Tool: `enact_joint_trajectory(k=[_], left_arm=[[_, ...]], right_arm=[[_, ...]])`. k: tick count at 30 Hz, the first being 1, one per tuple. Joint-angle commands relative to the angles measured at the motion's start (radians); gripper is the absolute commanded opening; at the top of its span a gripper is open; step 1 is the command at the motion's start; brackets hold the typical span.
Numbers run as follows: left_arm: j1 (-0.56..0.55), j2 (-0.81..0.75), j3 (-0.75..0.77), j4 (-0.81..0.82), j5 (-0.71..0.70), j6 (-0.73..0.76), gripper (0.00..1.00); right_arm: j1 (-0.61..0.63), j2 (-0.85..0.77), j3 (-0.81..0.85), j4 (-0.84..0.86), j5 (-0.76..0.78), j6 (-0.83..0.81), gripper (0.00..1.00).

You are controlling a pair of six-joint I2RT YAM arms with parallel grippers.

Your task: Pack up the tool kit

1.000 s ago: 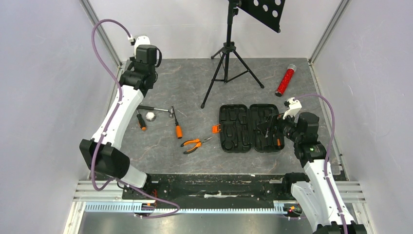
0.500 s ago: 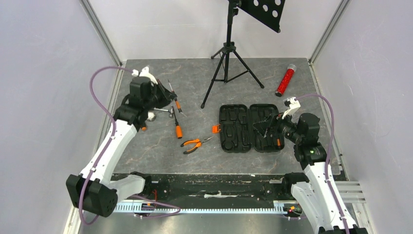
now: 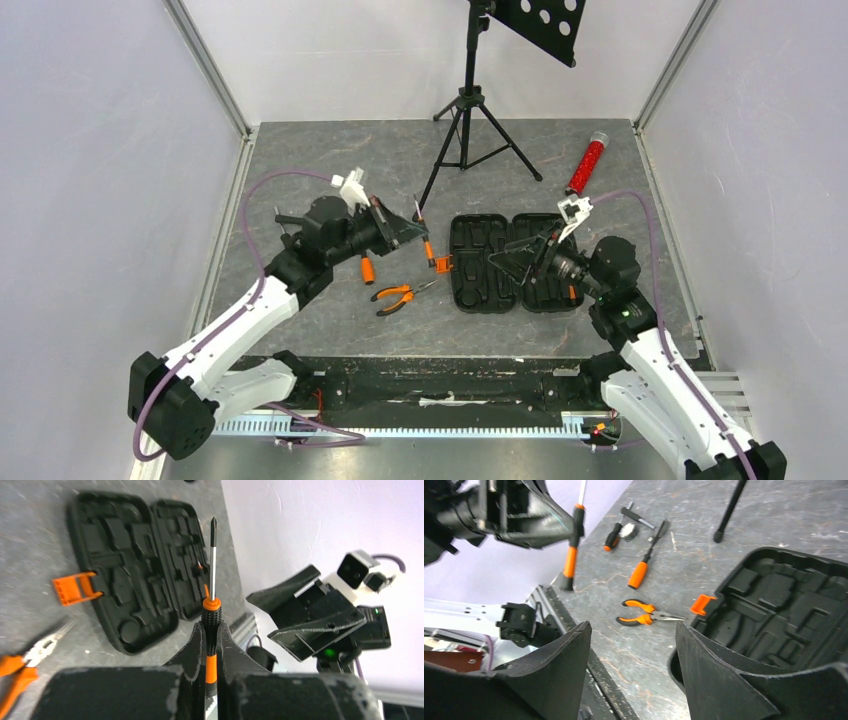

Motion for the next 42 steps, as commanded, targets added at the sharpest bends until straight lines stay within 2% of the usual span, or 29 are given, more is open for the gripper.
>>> enact_joint_trajectory(k=[1,13,27,30,35,37,42], left_arm=[[-0.081,0.0,-0.054,0.197,0.007,-0.097,0.02],[-0.201,0.034,-0.064,0.266,-0.027,-0.094,0.02],[-0.229,0.033,-0.081,0.27,-0.055,-0.069,0.02],[-0.232,0.034,-0.079,0.27,-0.059,-0.06,0.02],[-0.232,0.034,-0.087,0.262,-0.07,-0.049,0.02],[-0.232,0.038,-0.087,0.262,-0.07,-0.046,0.03],[-0.232,0.034,-0.083,0.253,-0.079,-0.029,0.21]], right_arm=[[0.084,0.025,0.004,0.147,0.05,0.088,0.64],[0.367,0.182,0.055,0.233,0.211,0.098,0.56],[0.414,0.252,0.107,0.246,0.235,0.094,0.47],[0.416,0.259,0.109,0.242,0.239,0.094,0.39],[0.415,0.265,0.126,0.22,0.233,0.082,0.15],[0.416,0.269,0.136,0.207,0.228,0.074,0.02],[0.416,0.266,0.157,0.129,0.251,0.029,0.0]])
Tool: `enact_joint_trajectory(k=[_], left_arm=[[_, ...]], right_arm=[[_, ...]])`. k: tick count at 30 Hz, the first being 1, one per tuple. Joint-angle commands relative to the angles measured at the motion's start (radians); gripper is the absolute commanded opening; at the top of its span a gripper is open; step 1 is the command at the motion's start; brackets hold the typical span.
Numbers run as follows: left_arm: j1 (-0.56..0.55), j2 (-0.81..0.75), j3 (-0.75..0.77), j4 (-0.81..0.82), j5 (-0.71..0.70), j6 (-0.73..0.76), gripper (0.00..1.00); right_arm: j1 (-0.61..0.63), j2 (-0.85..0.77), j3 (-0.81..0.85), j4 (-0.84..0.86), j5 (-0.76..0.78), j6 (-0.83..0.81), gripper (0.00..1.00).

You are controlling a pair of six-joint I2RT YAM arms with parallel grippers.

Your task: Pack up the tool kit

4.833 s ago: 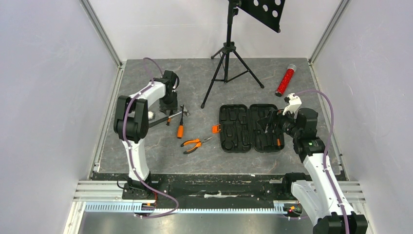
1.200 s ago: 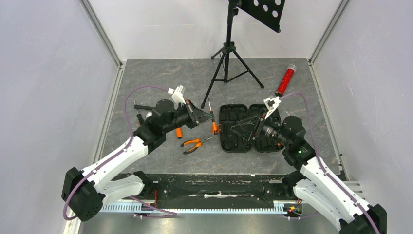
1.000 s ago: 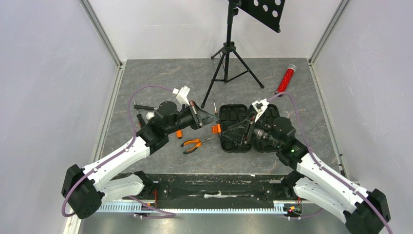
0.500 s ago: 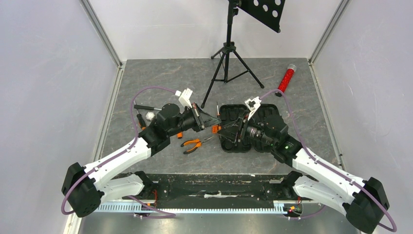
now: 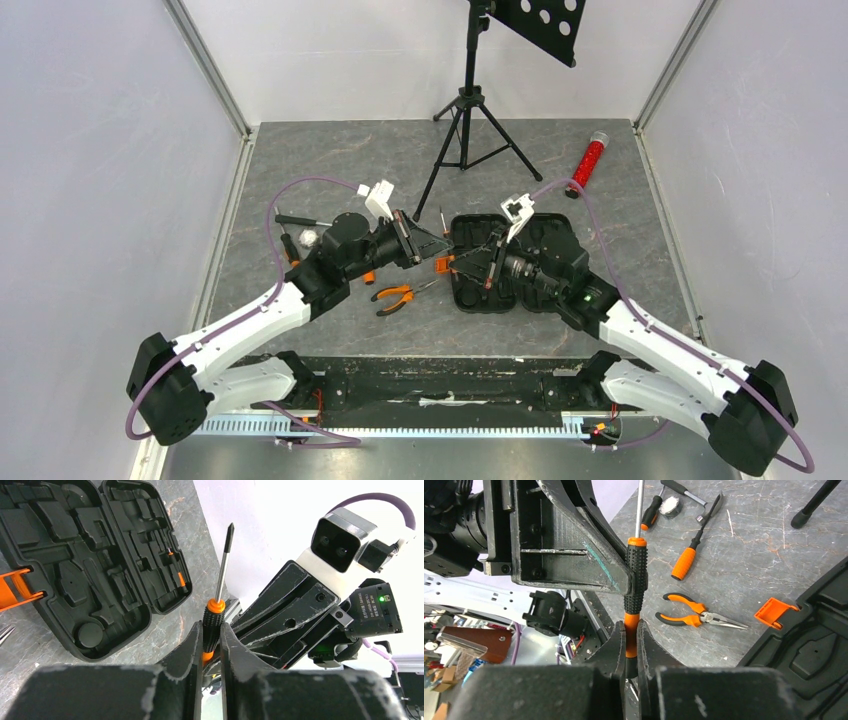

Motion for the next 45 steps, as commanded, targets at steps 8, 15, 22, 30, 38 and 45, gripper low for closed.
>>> enact_joint_trajectory(k=[8,15,22,30,38,45], left_arm=[[0.0,-0.036,0.056,-0.123,-0.099,0.12,0.72],[0.048,-0.122,0.234,-0.495,-0.328,0.356,0.85],[0.196,-0.175,0.404,-0.781,-0.533,0.608,0.88],[0.273,-0.272,0.2,-0.648,-0.757,0.75,0.89],[0.29,-0.328,0.113,-0.61,-0.782,0.774,0.88],[0.29,-0.352,0.109,-0.611,-0.799,0.785,0.88]], right_arm=[[0.005,-0.006,0.139,-0.267,0.123,-0.185,0.0],[-0.06,0.032,0.222,-0.615,0.321,-0.309,0.0],[-0.284,0.045,0.158,-0.765,0.373,-0.391,0.0],[-0.447,0.133,0.12,-0.795,0.425,-0.467,0.0],[-0.546,0.194,0.091,-0.808,0.414,-0.525,0.03],[-0.567,0.221,0.082,-0.809,0.385,-0.523,0.05]])
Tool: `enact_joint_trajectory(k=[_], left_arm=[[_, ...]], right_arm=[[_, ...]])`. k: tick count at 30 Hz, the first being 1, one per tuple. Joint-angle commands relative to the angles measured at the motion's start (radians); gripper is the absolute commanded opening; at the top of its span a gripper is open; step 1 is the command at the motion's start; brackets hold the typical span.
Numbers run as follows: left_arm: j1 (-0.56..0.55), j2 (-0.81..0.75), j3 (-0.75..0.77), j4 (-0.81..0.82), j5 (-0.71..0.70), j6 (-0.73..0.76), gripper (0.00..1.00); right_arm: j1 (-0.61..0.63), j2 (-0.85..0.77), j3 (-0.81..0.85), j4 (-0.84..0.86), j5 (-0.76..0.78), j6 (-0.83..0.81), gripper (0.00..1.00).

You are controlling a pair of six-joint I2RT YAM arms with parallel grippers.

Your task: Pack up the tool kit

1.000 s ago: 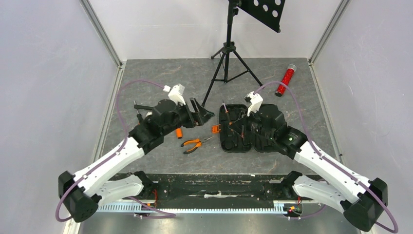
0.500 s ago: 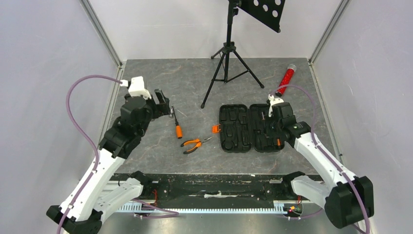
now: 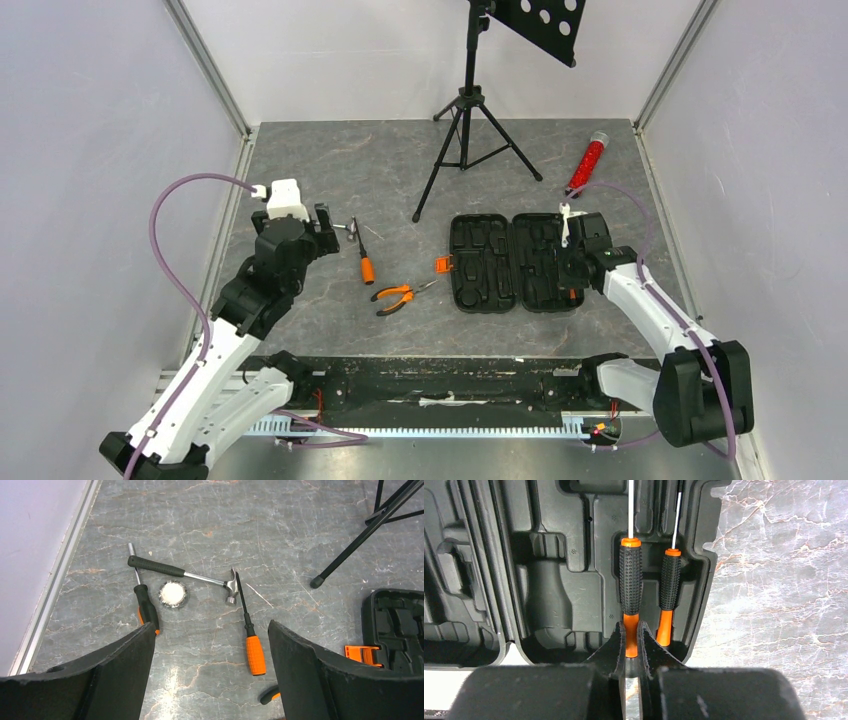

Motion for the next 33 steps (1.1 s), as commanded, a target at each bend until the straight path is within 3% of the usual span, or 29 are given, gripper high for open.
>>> enact_joint_trajectory(k=[1,9,14,18,33], left_arm=[[0.003,-0.015,0.01,0.053,-0.042,0.038,0.88],[0.003,-0.006,0.007,0.053,-0.028,0.044,0.86],[0.003,-0.004,0.006,0.054,-0.028,0.044,0.86],[0.003,0.0,0.007,0.054,-0.021,0.044,0.86],[0.003,-0.003,0.004,0.054,-0.021,0.05,0.85]], right_arm=[[-0.01,0.012,-0.007,0.01,-0.022,-0.02,0.05],[-0.021,0.029,-0.041,0.04,-0.063,-0.022,0.16],[-0.023,0.016,-0.037,0.044,-0.064,-0.024,0.29],[-0.024,-0.01,-0.023,0.055,-0.049,-0.016,0.32],[-0.03,0.015,-0.022,0.11,-0.05,0.009,0.13]])
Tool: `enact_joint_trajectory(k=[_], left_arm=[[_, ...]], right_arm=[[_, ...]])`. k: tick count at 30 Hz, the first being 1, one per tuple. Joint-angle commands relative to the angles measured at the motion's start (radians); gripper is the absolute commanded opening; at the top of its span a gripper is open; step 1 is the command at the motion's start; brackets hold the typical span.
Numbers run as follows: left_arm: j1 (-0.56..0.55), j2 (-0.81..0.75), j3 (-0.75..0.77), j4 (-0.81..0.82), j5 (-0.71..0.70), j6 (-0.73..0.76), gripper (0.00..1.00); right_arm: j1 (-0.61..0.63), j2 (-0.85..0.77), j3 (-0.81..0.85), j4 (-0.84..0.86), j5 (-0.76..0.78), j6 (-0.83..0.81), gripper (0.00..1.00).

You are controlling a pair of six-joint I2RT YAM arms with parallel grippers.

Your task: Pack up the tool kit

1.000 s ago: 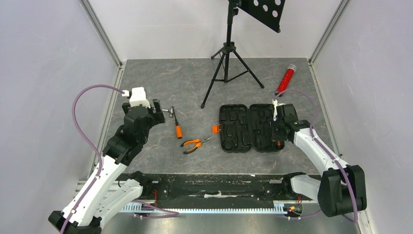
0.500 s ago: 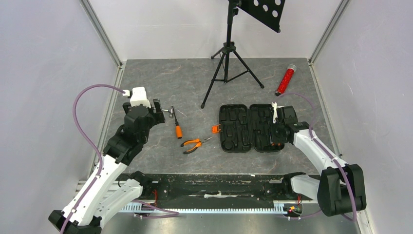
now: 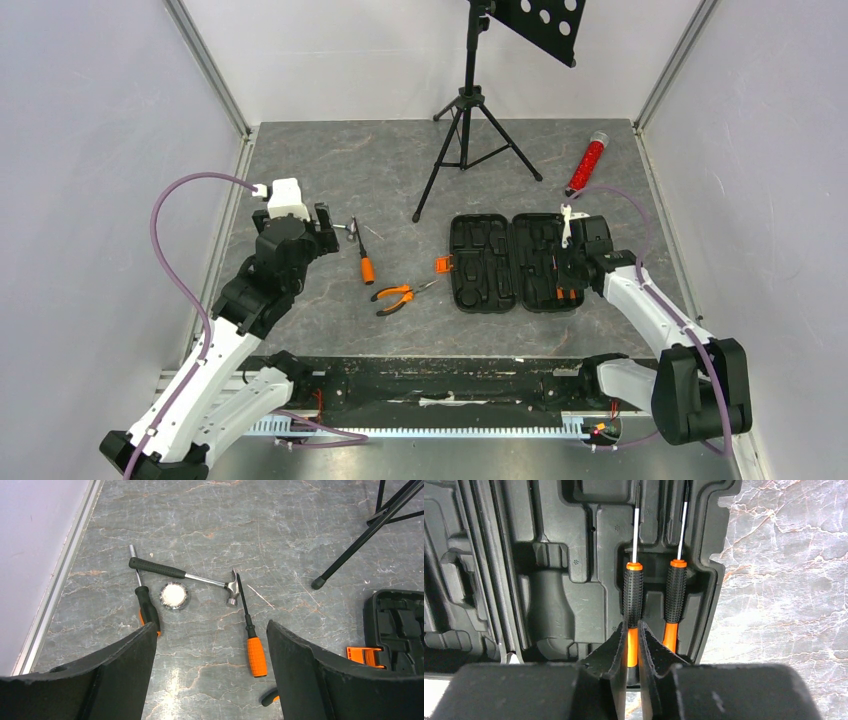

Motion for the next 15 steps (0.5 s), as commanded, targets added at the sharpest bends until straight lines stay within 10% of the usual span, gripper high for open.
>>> enact_joint_trajectory(k=[1,15], left_arm=[[0.003,-0.002,0.004,0.042,-0.009,0.041,0.85],[0.003,-0.008,0.004,0.043,-0.006,0.042,0.85]], right_arm=[[-0.004,0.004,0.019,0.028,-0.012,0.017,0.12],[-0.005,-0.015,0.069,-0.087,-0.023,0.02,0.07]])
